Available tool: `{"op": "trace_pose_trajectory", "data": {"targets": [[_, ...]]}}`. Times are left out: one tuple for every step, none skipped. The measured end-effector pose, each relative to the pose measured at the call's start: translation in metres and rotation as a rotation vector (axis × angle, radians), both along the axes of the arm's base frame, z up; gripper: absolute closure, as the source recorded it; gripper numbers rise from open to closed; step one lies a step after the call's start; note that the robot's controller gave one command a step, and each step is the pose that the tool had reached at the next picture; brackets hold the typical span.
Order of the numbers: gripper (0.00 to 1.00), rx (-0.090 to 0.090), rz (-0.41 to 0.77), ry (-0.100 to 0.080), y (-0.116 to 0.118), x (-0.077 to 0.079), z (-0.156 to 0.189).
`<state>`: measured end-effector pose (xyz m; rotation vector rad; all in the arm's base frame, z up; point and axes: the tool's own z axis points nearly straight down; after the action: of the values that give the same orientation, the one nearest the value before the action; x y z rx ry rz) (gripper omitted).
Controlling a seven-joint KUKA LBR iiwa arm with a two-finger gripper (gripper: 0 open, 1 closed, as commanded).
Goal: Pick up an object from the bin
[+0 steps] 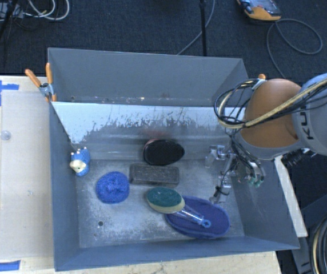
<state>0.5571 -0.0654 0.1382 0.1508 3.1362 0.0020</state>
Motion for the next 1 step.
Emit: {"op": "trace_pose_trajectory", "data": {"targets": [[0.0, 0.001, -0.094, 0.008, -0.0008, -0.0088, -0.0568]]}}
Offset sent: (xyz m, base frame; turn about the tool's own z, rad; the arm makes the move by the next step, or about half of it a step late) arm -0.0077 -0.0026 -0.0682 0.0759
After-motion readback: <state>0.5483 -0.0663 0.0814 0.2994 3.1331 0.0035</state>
